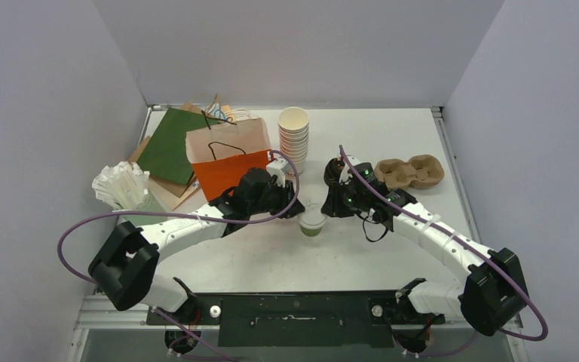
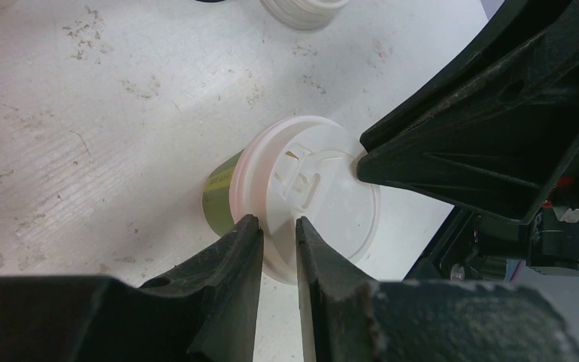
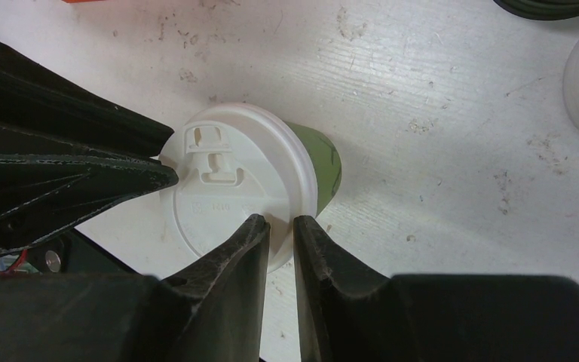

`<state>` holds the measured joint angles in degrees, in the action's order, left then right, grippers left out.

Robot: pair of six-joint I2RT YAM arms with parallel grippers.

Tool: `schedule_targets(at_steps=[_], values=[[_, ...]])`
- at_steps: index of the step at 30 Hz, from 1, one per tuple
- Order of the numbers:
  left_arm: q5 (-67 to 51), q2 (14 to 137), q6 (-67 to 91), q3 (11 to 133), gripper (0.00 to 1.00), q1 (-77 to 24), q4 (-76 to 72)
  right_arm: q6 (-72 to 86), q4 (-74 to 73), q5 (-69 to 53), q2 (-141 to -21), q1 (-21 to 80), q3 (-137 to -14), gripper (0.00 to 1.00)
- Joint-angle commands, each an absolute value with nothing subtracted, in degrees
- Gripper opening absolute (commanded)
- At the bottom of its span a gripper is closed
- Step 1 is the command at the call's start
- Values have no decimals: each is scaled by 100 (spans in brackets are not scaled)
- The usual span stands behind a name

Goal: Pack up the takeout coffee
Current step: Close the cup lid on the coffee cup.

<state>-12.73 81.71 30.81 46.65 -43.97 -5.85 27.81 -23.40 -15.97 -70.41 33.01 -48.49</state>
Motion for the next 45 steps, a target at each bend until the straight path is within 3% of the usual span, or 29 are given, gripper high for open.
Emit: schedule_targets(at_steps=[1,14,45], values=[[-1249,8351,2983,4755,22,-4499,-475,2807,-2329,-1600,-7217,3296,-4640,21],[-1200,8438,2962,4719,22,-4535,-505,2858,-2358,-1647,-7323,3291,-4553,22],[-1020,8590,2582,5511,22,-4526,-66,2432,-2896,-1137,-7157,3284,-5689,30]])
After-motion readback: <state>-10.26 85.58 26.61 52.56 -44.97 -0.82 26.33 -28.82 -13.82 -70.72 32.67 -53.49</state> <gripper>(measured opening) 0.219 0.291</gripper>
